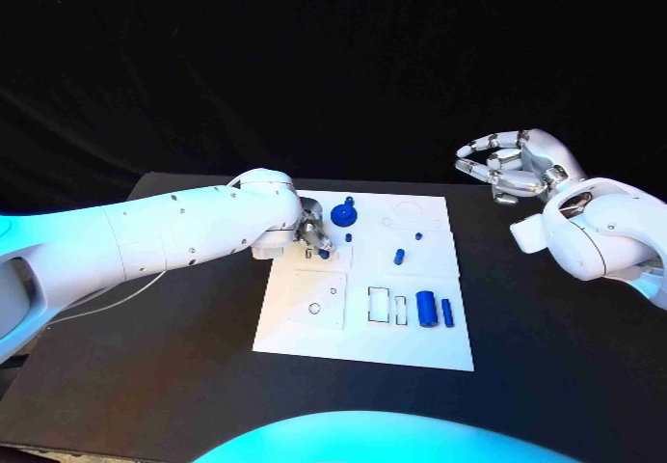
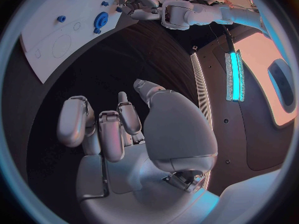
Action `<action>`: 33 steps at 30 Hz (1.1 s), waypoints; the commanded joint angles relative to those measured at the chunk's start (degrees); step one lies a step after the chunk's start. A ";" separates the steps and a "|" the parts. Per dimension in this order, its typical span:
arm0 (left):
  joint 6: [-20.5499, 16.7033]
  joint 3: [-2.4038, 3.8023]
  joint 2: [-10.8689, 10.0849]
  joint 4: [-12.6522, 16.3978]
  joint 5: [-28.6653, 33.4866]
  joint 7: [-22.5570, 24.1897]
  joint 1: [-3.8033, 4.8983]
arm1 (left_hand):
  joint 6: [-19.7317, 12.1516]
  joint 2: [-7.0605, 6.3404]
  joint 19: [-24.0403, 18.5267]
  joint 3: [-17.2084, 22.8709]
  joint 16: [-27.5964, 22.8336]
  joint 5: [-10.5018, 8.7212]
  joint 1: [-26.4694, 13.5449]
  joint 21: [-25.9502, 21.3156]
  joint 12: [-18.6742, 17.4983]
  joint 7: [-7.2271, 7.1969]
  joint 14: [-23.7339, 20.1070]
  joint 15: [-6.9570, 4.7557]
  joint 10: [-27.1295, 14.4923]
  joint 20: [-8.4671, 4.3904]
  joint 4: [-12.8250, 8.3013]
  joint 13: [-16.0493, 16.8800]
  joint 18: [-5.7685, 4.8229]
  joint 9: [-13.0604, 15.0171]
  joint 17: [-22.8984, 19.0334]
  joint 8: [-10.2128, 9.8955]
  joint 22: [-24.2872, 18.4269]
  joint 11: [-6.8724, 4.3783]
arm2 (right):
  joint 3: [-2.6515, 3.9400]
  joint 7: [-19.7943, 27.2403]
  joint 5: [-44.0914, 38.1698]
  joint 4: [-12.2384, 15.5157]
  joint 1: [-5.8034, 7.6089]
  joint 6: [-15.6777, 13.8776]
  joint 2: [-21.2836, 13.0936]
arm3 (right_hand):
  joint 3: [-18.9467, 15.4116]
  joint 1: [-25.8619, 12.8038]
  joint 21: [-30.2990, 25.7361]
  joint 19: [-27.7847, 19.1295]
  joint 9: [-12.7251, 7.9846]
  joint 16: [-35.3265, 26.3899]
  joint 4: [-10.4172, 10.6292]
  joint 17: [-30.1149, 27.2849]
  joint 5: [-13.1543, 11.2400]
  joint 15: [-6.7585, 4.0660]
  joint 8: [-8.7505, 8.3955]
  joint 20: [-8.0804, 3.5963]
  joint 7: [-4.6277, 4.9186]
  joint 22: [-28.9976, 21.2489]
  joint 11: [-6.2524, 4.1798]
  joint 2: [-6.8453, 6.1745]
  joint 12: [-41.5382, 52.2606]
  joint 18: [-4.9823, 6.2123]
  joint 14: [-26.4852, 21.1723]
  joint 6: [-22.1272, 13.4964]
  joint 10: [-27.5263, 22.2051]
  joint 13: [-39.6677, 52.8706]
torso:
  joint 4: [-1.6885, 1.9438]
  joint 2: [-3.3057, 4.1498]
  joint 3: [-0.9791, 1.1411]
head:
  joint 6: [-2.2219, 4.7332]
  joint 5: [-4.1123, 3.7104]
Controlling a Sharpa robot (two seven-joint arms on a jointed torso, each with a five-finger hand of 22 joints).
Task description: Assemble the parts on the task board
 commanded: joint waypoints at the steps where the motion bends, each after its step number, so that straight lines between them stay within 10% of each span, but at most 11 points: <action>1: 1.73 -0.14 0.11 -0.07 0.58 -0.60 -0.19 | 0.10 -0.06 1.50 -1.11 0.21 -0.26 -0.86 0.31 0.30 0.39 5.84 -0.44 0.47 -0.35 0.44 0.16 -1.09 -0.11 15.07 -0.08 5.87 -0.16 | 0.02 0.73 -0.33 0.11 -0.04 0.24 0.00 | -0.17 -0.60 -0.25 -0.10 0.10 -0.38 0.51 3.64 -0.12 -0.22 0.41 -0.15 -0.07 -0.15 -0.07 -0.13 -0.08 0.83 2.75 -0.56 -0.36 -0.10 | -0.03 -0.03 0.00 | -0.02 0.01; 33: 1.15 -0.14 -0.28 0.56 0.62 -0.39 -0.19 | 0.67 -0.83 1.87 -8.16 0.21 -0.26 -2.77 0.58 1.06 0.23 5.84 -0.54 1.04 -0.45 3.77 1.01 -1.23 -0.21 15.07 0.04 6.63 -0.27 | 0.02 0.70 -0.30 0.25 -0.04 0.18 -0.15 | -0.54 -1.04 -0.34 -0.07 0.13 -0.40 0.91 3.64 -0.19 -0.24 0.53 -0.17 -0.11 -0.19 -0.10 -0.22 -0.07 0.83 2.75 -0.66 -0.37 -0.14 | -0.05 0.05 -0.03 | -0.13 -0.12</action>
